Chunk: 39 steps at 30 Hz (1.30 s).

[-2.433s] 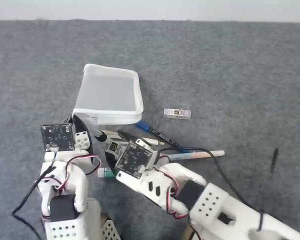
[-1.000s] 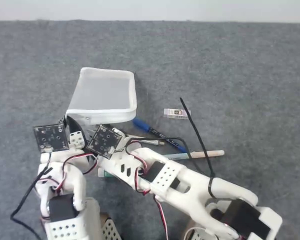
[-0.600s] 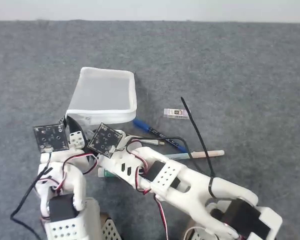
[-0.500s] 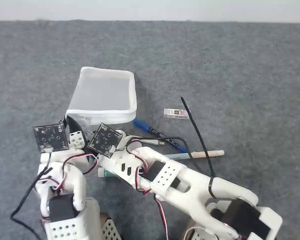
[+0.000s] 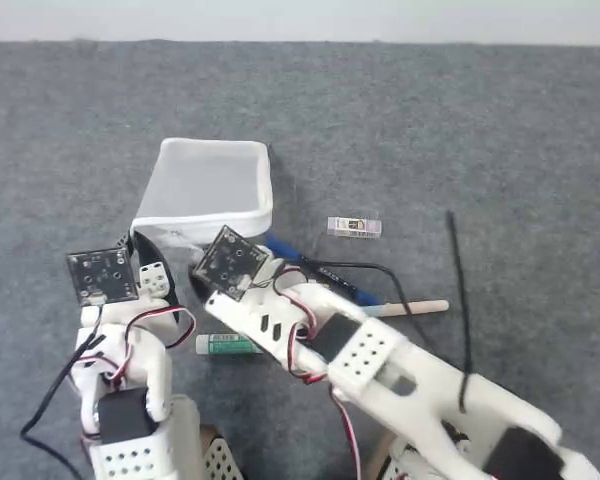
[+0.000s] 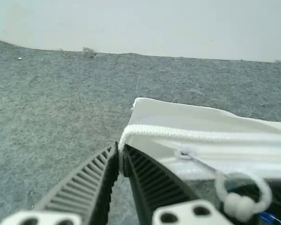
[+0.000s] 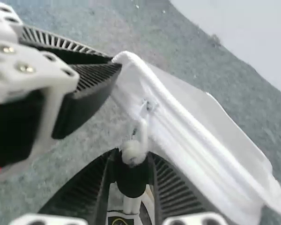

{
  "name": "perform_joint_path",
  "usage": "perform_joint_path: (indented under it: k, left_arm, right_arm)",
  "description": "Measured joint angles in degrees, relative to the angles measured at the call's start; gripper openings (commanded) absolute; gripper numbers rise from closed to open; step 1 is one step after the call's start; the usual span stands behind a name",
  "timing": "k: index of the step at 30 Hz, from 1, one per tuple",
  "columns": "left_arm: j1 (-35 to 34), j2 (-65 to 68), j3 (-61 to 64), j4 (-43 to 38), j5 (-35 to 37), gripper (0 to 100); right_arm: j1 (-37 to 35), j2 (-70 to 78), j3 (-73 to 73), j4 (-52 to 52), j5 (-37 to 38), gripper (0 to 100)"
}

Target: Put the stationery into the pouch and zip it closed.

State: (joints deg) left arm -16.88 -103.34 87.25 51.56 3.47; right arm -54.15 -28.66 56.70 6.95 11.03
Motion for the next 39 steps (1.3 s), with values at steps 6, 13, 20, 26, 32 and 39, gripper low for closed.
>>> perform_joint_path:
  k: [6, 13, 20, 26, 32, 39]
  left_arm:
    - [0.1, 0.0, 0.0, 0.0, 0.0, 1]
    - [0.1, 0.0, 0.0, 0.0, 0.0, 1]
    - [0.2, 0.0, 0.0, 0.0, 0.0, 1]
    - [0.2, 0.0, 0.0, 0.0, 0.0, 1]
    - [0.2, 0.0, 0.0, 0.0, 0.1, 1]
    - [0.2, 0.0, 0.0, 0.0, 0.1, 1]
  right_arm:
    - [2.0, -5.8, 0.0, 9.9, 0.1, 0.8]
    - [7.1, -10.0, 0.0, 17.0, 0.1, 0.7]
    - [11.5, -14.7, 0.0, 21.4, 4.5, 0.7]
    - [14.2, -17.5, 0.0, 22.9, 5.4, 0.7]
    - [17.1, -17.8, 0.0, 22.9, 5.4, 0.7]
    - [18.3, -17.8, 0.0, 24.0, 5.4, 0.7]
